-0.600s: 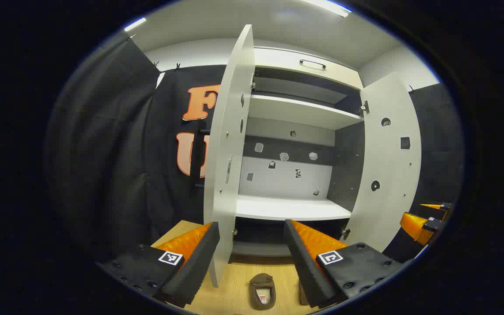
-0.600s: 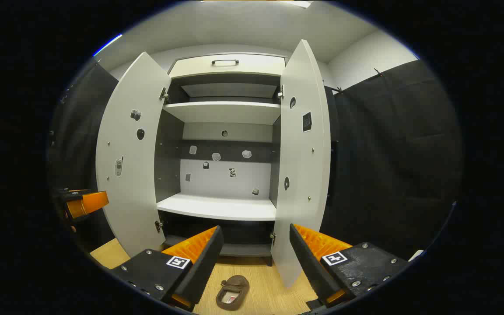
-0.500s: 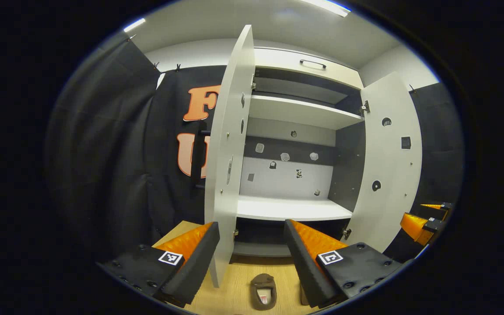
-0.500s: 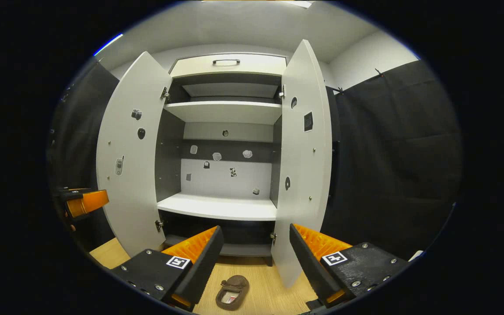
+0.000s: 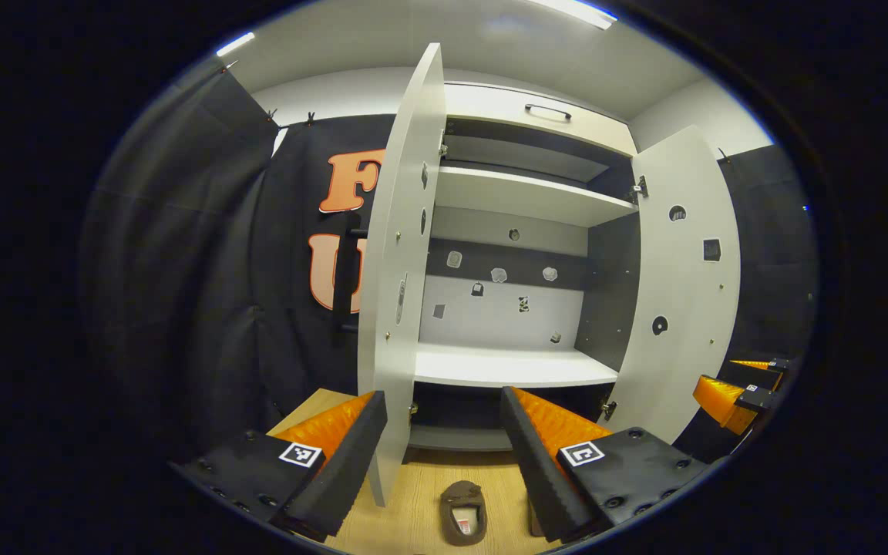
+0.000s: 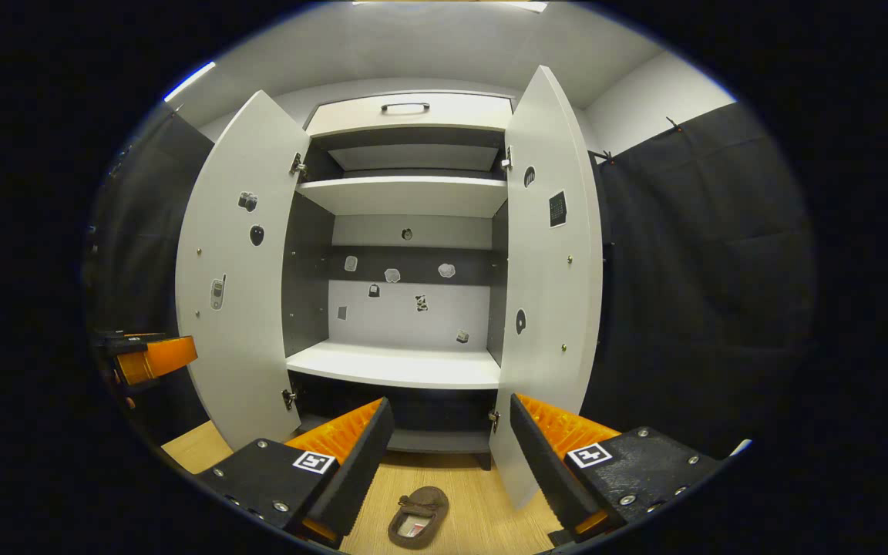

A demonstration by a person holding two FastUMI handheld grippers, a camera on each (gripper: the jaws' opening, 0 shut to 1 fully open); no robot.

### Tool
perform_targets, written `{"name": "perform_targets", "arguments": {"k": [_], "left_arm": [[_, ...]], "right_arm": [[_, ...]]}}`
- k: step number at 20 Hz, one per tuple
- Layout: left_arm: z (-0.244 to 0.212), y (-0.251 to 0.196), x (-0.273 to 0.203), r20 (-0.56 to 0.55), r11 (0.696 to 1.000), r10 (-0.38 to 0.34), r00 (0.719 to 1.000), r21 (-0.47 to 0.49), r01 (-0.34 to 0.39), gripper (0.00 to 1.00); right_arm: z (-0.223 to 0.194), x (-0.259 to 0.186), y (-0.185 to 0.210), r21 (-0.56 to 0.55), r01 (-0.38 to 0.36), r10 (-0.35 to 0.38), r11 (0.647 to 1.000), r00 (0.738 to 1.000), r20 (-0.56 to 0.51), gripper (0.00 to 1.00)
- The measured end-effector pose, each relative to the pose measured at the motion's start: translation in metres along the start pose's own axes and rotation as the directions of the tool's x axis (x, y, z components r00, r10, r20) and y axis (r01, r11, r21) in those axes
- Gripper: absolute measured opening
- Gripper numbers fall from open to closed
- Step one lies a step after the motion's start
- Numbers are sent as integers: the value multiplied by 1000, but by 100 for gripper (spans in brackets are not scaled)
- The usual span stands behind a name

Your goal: Grab one shoe with the right hand and put it into the shoe cabinet, grab the other shoe with the left hand and put it into the shoe cabinet; then close the right door with the right hand and the left door with the left hand.

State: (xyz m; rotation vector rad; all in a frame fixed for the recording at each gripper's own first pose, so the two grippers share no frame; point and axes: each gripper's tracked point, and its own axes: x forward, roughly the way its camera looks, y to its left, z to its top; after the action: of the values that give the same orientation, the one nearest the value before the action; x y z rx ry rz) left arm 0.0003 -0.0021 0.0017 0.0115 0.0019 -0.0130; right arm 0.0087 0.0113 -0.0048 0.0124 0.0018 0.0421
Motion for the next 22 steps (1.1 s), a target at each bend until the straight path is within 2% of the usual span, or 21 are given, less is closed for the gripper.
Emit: {"name": "perform_targets", "arguments": {"k": [7, 15, 19, 22], "left_arm": [[-7, -5, 2, -12, 1000, -6, 1000, 1, 6, 96], [-18, 1, 2, -32, 1000, 19, 999, -4, -19, 96], [-23, 8, 1, -44, 999, 40, 998, -1, -40, 96], [-28, 15, -1, -56, 998, 63, 996, 4, -63, 96]], "right_arm": [[-15, 8, -1, 11, -1, 1, 1000, 1000, -30, 94], [-106, 31, 4, 44, -7, 15, 999, 981, -196, 94], [-179, 45, 14, 33, -28, 37, 999, 951, -308, 94], [-242, 51, 17, 63, -20, 44, 998, 907, -418, 94]]}}
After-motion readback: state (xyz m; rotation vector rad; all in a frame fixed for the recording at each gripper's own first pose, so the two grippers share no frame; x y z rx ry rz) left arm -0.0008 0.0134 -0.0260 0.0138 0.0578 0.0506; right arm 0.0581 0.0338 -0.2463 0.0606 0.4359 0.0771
